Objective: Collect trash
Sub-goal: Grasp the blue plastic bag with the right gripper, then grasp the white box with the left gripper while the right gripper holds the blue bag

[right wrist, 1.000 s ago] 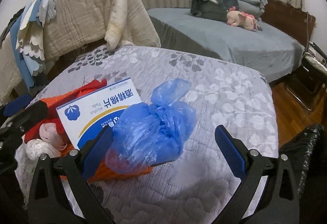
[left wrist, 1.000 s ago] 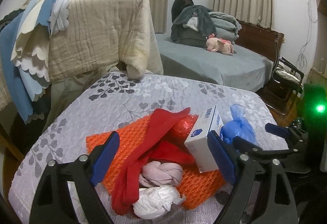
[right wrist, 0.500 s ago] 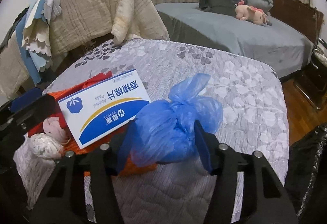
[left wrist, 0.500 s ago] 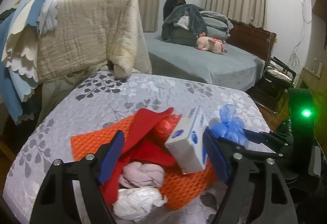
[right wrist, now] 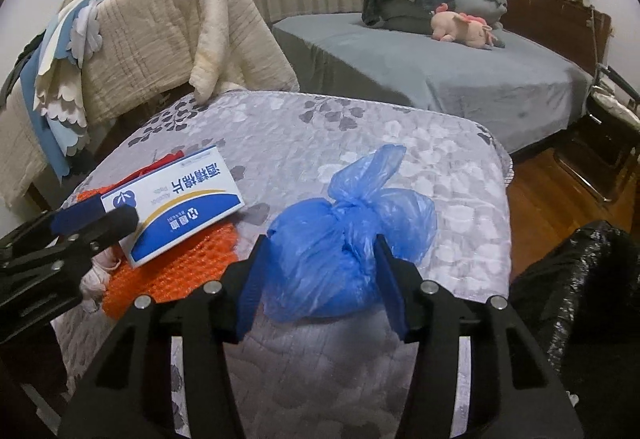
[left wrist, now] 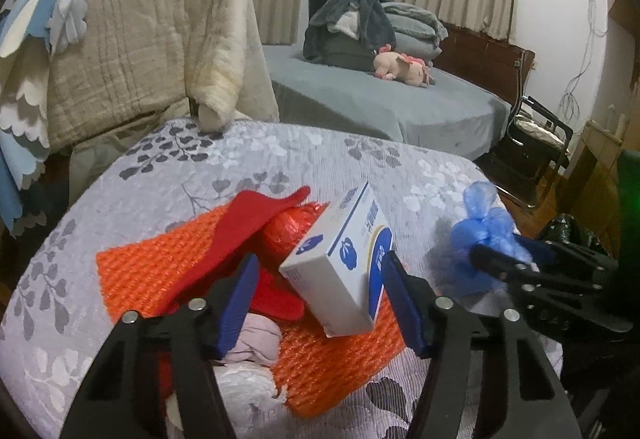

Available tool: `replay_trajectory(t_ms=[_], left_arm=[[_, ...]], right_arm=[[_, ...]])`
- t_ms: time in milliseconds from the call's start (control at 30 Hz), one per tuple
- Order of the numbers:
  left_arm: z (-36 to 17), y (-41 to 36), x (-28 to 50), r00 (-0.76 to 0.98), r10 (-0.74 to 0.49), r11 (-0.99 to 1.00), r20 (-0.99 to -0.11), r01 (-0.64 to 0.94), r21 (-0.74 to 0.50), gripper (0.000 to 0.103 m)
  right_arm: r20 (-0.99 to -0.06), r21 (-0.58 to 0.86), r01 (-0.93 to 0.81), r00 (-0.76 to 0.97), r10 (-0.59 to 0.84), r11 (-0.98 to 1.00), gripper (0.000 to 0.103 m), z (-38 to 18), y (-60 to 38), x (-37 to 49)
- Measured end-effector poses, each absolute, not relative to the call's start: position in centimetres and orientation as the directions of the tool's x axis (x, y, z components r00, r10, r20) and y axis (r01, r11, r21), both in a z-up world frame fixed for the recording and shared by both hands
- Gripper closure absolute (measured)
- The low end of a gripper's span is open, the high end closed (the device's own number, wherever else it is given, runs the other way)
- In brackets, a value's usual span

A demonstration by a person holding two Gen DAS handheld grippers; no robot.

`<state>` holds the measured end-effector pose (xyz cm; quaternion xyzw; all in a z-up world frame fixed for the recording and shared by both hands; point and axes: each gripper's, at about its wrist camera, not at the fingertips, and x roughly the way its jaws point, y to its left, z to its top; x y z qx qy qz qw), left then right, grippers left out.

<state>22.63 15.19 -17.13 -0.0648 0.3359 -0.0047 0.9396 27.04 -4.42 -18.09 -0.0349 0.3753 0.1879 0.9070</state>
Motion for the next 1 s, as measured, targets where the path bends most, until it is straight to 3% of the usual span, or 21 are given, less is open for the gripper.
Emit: replay_trajectory(t_ms=[233,500,933,1000], left_arm=[[-17.7,14.5,23.0,0.761,-0.076,0.991,-0.644,-0.015,-0.134,0.059],[-16.8,13.5,22.3,0.775,-0.102,0.989,-0.623,0.014,-0.145,0.067],[-17.4,11.7,24.1,0.762,-0.127,0.988,-0.635,0.044,-0.145,0.066],[-17.5,11.5,24.4,0.761,-0.128,0.989,-0.636,0.048,-0.142,0.072]], right_arm=[[-0.69,0.072,-0.368,0.653,0.313,0.927,0.053,-17.9,-4.7,26.7],[-0.691,0.072,-0.354,0.657,0.303,0.932,0.053,-17.4,-5.3,26.5],[-0.69,0.079,-0.324,0.664,0.286,0.943,0.053,-17.0,-6.7,26.2],[-0.689,0.078,-0.32,0.668,0.283,0.944,0.053,-16.9,-6.8,26.2]])
